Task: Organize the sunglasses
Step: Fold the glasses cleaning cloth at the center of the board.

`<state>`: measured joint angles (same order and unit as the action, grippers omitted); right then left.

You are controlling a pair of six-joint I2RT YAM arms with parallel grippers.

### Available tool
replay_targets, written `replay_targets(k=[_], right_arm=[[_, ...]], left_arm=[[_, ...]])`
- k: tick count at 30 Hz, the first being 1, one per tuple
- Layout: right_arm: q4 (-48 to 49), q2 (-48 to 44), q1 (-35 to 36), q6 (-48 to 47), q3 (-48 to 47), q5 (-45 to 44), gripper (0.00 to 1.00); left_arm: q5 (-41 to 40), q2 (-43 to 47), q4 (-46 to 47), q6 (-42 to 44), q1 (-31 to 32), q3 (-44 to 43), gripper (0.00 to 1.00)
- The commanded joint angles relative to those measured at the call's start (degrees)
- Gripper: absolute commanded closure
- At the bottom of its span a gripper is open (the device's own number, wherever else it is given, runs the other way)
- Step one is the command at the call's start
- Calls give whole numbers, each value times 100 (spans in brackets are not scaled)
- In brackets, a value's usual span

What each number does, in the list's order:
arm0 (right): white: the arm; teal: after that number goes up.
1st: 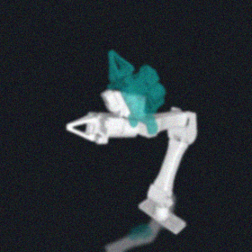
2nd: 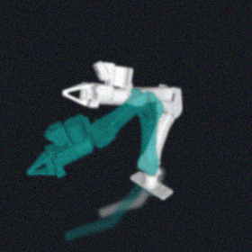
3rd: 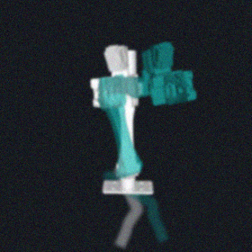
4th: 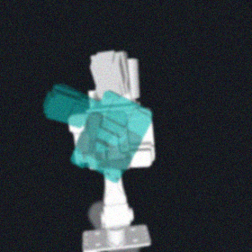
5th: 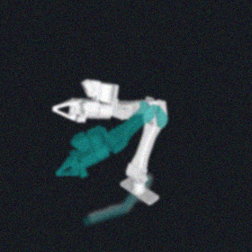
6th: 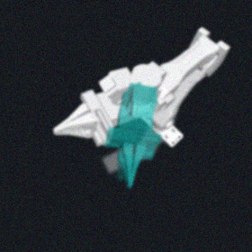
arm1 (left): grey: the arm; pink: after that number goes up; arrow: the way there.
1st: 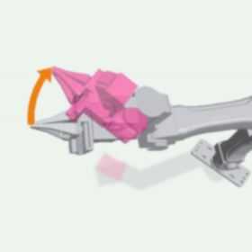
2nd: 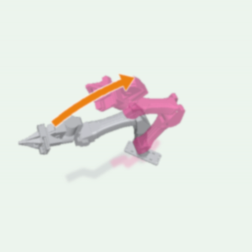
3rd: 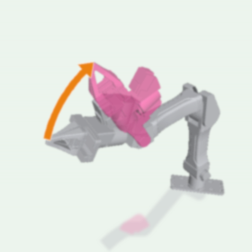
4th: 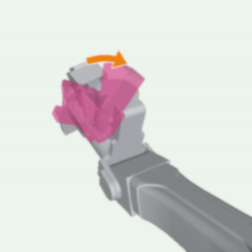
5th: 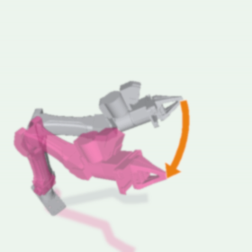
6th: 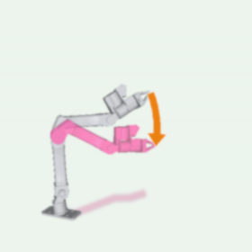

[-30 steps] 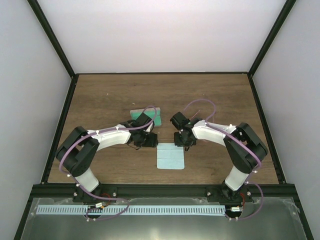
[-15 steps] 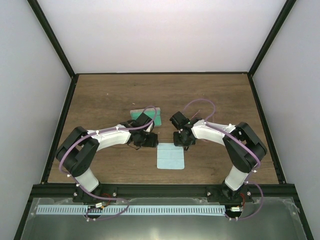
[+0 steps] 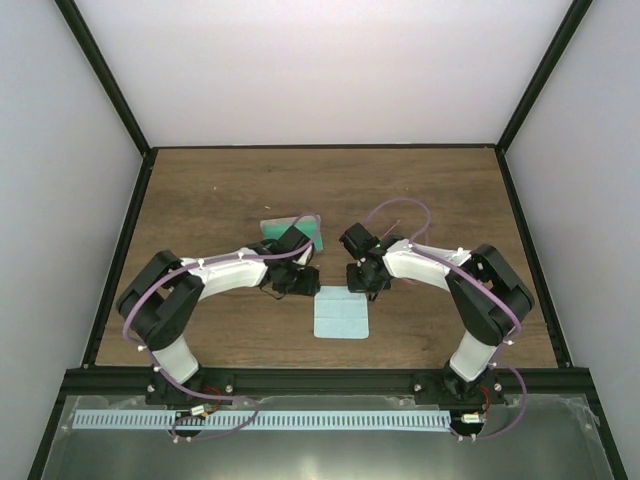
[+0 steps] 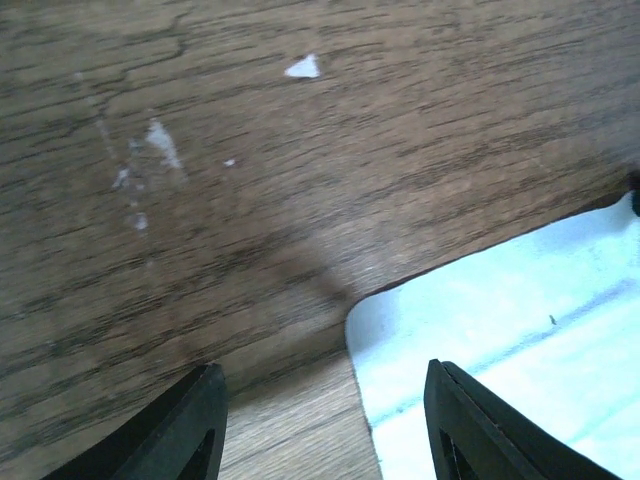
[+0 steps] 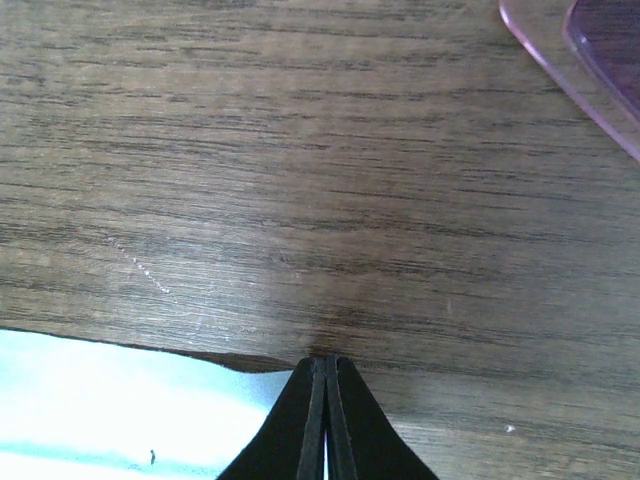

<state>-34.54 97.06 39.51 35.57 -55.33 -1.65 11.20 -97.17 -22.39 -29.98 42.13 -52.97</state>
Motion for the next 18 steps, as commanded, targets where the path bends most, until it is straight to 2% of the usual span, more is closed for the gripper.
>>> replay_targets(k=[1,11,18], right_arm=[[-89,47,-23,-19,-7,5,99],[-47,24,-24,-51,65,28,99],[-4,26,-22,-80,84,48,99]], left_arm=[[-56,-183,-163,10,195,-315,45],[-281,-685,-397,-81,427,-614,46],[-245,-798,-410,-156,444,-651,61]])
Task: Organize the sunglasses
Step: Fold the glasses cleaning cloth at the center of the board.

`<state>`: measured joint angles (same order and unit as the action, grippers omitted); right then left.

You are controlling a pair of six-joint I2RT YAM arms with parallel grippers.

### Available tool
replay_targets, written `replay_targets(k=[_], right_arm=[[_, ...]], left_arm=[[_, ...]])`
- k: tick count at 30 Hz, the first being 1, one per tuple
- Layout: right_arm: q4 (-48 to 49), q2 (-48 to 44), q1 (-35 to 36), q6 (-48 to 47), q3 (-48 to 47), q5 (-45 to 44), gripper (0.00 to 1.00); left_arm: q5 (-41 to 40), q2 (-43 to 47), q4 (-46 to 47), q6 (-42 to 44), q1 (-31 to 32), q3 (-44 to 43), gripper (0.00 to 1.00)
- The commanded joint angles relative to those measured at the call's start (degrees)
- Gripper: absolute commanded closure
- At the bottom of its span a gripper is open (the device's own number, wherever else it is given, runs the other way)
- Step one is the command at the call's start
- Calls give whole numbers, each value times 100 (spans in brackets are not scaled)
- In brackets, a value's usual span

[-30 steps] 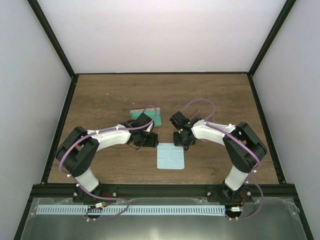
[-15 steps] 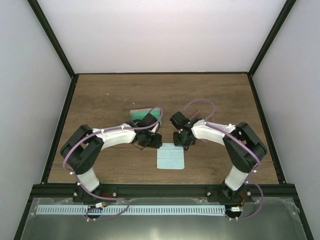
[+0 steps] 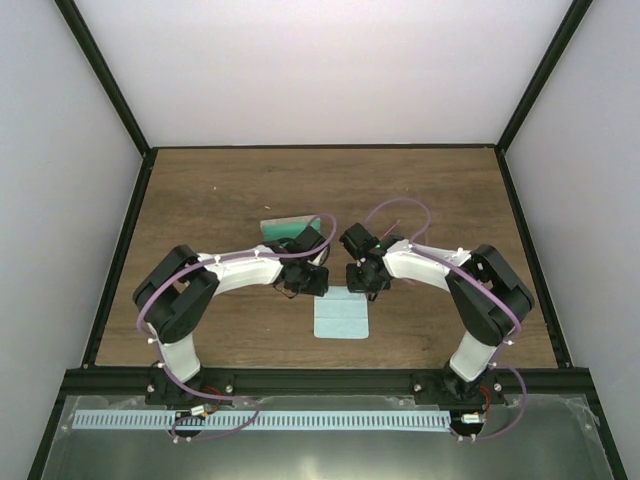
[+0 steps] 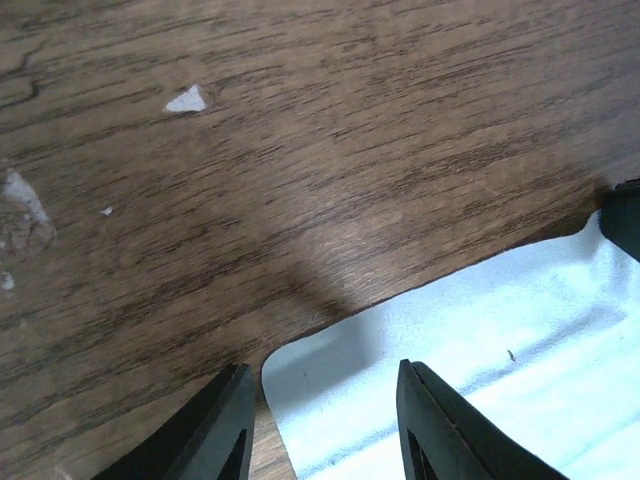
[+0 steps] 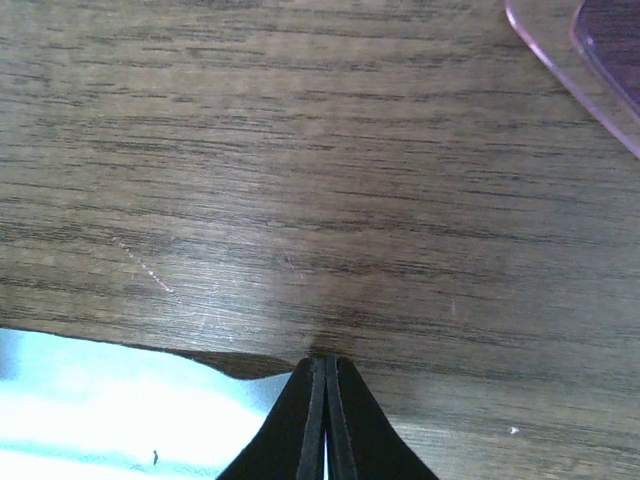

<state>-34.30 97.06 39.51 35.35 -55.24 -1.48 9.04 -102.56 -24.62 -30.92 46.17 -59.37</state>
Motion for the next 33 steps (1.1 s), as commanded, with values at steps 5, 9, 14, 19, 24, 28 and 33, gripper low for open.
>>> replay_targets(k=[5,9,14,19,24,28,33], right_arm=[[2,43,-29,-88,75,45,99],[20,37,-30,-90,92,63,99],[29,0,-22,-82,119,66,99],[-1,-31,-26,-89,51,68,99],[-81,20,-25,-151,-186,-11,99],[-154,167,-31,-202,-442,-88,99],[-259,381,-35,-307,-806,-210,99]], left_arm=[[35,-320,-177,-130,49,29,75],[169,-369,-99,-155,50,102,84],[128,-361,-90,-160,45,138,92],[-11,-382,-149,-148,39,26,96],[-187,-552,-367,-30,-43,-338,96],[-187,-706,-498,129,-206,-670,96],[-72,-929,-612,290,-482,-1021,96]])
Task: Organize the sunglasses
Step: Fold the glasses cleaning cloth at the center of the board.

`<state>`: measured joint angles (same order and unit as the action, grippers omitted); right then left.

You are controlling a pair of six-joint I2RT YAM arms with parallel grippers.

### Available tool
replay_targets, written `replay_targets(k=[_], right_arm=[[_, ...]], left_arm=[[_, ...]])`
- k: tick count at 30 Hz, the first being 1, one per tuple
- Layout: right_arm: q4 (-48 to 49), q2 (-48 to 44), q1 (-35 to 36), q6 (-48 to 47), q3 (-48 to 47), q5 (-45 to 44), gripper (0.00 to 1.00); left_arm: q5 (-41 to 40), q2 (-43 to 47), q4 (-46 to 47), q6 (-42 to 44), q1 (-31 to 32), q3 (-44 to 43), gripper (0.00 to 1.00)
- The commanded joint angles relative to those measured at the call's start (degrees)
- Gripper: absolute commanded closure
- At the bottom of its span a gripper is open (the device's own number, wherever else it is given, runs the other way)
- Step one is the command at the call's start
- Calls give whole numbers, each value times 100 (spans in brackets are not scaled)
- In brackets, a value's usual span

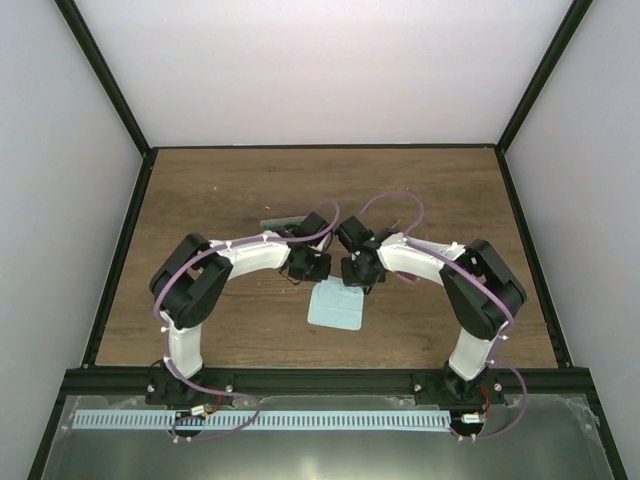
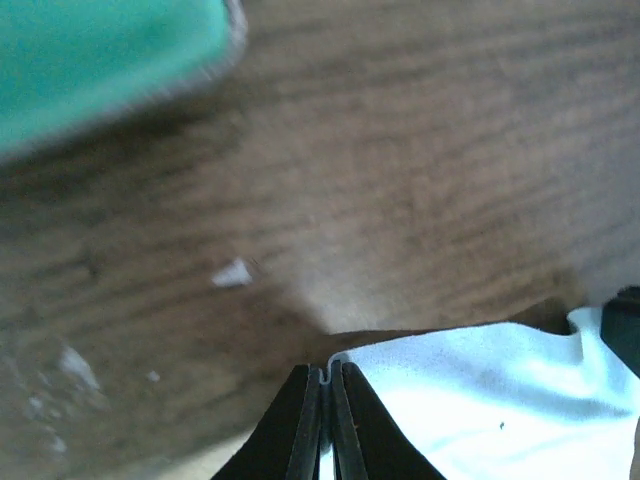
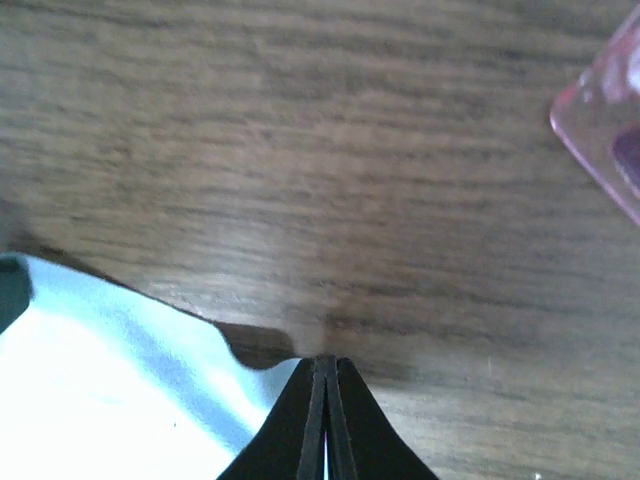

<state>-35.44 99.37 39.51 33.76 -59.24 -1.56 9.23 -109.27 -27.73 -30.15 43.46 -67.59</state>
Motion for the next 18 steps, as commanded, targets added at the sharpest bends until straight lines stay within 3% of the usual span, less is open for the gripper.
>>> replay_targets(k=[1,11,18], right_arm=[[-192,188,-38,-167,-487,-263,99],[-375,302,-206,-396,-998,-484,99],[-300,179,-207,-336,-854,-323,99]], left_arm=[[-81,-287,-324,242,-237,-268,96],[49,-365,-416,271,-357,-559,96],[107,-214,-402,273,-363,-501,96]])
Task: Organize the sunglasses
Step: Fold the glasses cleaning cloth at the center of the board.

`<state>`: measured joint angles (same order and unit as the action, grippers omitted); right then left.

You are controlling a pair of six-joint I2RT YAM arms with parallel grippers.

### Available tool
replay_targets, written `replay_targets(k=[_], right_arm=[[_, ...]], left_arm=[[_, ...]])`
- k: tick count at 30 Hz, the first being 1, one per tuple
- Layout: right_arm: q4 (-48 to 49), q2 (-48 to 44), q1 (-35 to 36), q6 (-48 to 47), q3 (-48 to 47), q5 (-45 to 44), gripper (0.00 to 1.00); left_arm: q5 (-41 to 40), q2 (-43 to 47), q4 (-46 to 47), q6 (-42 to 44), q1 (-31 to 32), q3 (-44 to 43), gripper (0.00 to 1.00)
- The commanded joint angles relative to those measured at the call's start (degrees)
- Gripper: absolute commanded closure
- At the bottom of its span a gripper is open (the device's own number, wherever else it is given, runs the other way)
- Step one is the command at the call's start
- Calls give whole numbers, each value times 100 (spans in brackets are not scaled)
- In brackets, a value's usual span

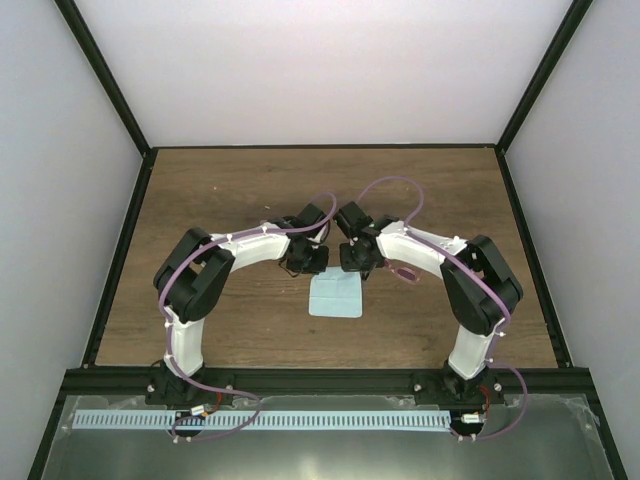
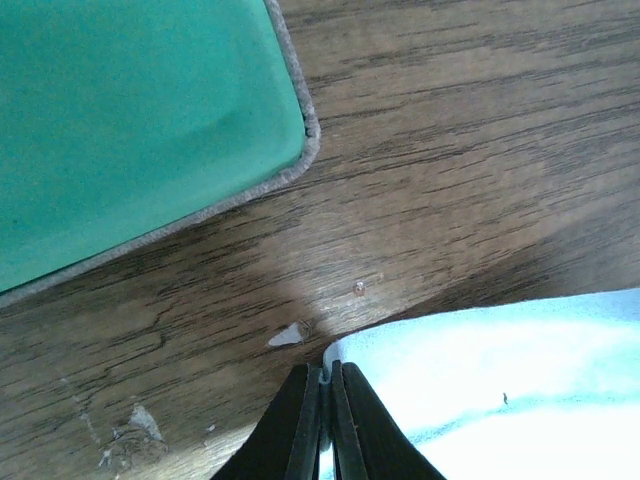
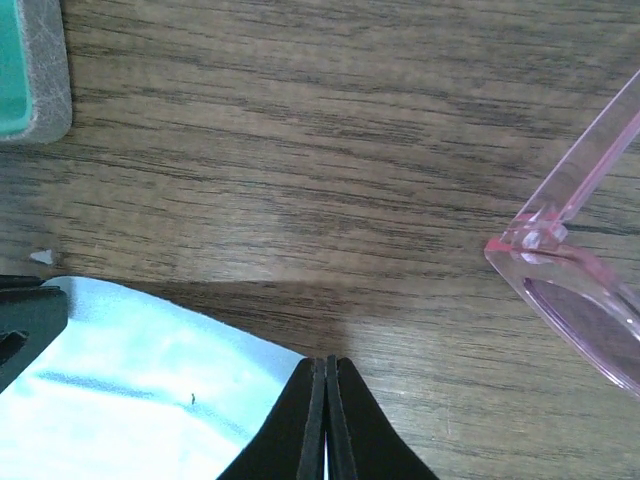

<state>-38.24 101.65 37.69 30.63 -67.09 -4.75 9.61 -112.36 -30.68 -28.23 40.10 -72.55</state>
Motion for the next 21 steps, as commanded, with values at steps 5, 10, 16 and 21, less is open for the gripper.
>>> replay_targets(k=[5,10,16,21], right_arm=[[14,-233,-12,54,106,132,99],[36,-346,63,150,259,235,99],[19,-362,260,307,284,287,99],[-19,-412,406,453,333,266,99]], left_arm=[[101,262,-115,82,-26,55,96],[260,517,13,-16,-21,294,96],[307,741,42,-38,-7,458,96],[296,873,55,-33,5,638,96]])
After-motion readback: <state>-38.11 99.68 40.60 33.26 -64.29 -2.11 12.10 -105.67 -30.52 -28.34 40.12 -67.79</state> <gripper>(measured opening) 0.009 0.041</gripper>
